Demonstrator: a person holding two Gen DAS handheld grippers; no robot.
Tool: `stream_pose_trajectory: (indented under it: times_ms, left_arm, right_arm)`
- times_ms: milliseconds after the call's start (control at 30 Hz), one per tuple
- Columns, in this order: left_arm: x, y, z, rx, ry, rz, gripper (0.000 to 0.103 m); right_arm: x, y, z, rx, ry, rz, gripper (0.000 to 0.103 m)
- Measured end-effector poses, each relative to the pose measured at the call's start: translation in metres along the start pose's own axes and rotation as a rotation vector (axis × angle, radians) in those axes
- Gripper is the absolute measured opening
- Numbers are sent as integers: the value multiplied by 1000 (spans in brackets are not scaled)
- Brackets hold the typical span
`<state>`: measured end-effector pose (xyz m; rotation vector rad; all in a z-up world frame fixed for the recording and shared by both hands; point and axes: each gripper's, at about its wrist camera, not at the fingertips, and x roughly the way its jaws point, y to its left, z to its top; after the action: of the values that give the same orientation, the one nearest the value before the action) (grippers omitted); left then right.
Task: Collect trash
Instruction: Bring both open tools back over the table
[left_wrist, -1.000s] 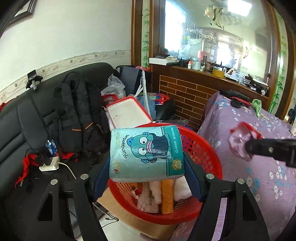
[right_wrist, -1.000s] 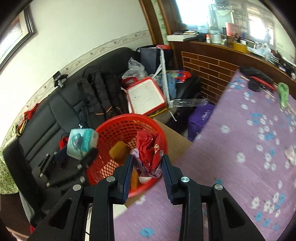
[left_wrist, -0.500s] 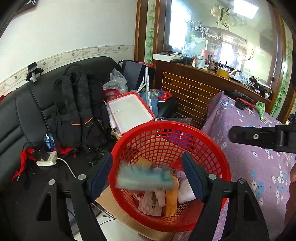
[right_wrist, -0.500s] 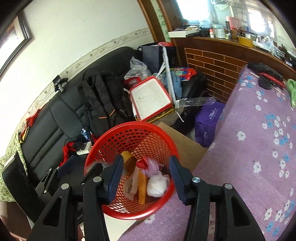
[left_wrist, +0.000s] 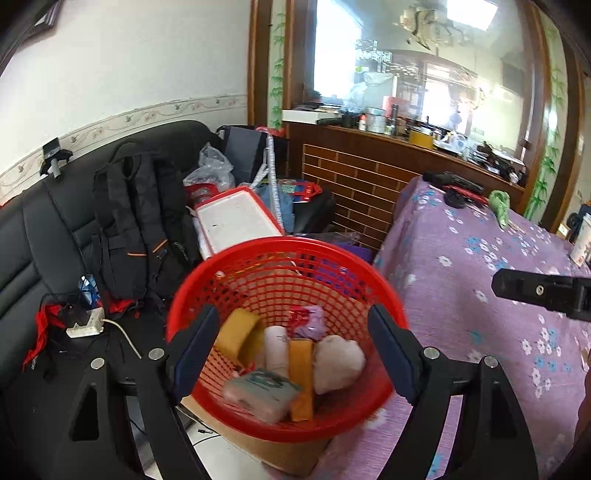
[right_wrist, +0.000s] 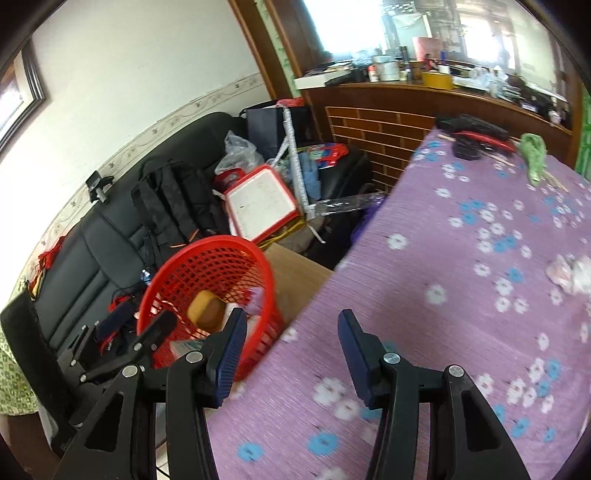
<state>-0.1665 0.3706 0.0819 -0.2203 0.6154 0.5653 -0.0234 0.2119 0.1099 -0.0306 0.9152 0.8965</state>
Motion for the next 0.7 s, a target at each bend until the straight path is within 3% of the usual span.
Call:
stream_pose_trajectory:
  times_ms: [300,700]
  left_arm:
    - [-13,-75,-10,117,17,-88,81]
    - [-35,-223,-39,366,88,-316,81]
  right_arm:
    - [-51,-67,-42,70,-32,-147,55]
    - [-166,-209,-115,182,-104,-503,55]
